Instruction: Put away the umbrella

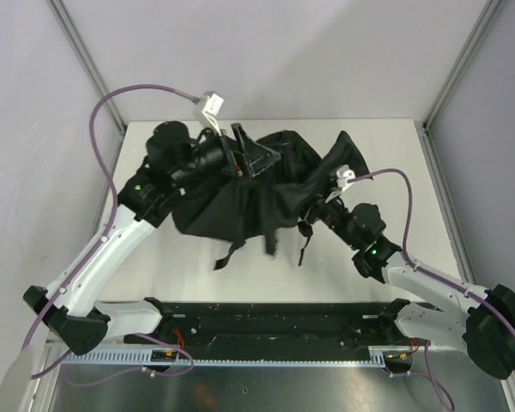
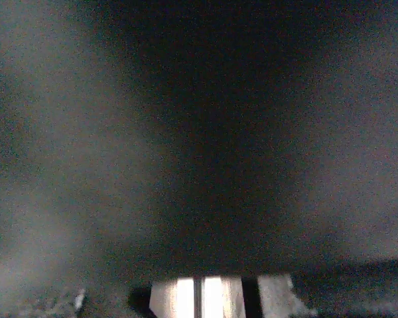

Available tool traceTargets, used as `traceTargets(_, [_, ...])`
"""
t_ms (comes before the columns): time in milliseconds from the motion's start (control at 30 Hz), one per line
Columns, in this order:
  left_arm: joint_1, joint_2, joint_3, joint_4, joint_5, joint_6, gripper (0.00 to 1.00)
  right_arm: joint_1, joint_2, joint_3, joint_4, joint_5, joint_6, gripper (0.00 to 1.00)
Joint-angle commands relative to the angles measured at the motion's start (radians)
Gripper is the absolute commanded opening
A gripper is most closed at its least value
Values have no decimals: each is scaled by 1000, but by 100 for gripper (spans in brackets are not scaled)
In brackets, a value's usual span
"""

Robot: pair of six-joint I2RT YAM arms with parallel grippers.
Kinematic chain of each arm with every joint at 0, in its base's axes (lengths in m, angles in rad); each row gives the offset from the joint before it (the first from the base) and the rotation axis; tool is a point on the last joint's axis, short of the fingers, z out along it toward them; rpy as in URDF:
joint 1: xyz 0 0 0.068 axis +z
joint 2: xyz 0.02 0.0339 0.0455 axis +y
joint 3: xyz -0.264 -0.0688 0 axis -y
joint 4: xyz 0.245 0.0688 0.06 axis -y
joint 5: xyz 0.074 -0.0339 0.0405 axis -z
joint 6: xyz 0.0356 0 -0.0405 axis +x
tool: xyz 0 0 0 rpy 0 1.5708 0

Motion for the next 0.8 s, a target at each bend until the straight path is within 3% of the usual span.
traceTargets(0, [70,-111,63,56,96,-13,97,-129,-62,-40,213,-123,207,0])
traceTargets(100, [118,-202,20,55,106,-23,99,-243,-83,-63,248,-288,257,0])
traceTargets(300, [134,-308,-111,57,213,-43,99,-373,-100,-75,265,-444,299,0])
traceTargets(400, [133,-292,-172,58,239,-68,93,-392,-93,-80,310,-491,323,0])
traceTargets(600, [26,-116,-106,93,261,-64,69,-369,-72,-81,378,-535,368,0])
traceTargets(767, [-49,79,-14,101,219,-57,35,-305,-67,-81,422,-572,389,0])
